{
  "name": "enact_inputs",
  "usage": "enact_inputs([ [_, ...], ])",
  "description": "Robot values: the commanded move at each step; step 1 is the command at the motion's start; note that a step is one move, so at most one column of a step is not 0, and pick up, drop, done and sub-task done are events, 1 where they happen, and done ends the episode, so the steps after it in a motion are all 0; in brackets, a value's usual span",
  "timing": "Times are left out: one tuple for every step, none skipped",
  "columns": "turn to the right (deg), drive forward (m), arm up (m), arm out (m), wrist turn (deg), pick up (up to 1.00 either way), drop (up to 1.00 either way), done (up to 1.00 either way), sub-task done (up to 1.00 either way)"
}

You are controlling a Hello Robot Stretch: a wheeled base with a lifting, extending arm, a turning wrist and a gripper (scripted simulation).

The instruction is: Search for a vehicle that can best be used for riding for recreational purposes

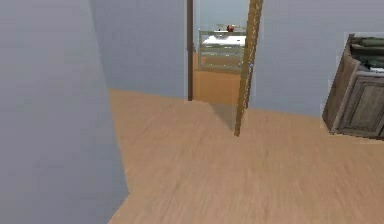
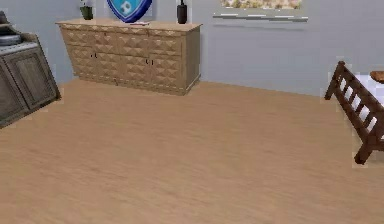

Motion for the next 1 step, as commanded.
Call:
enact_inputs([
  [18.0, 0.0, 0.0, 0.0, 0.0, 0.0, 0.0, 0.0, 0.0],
])
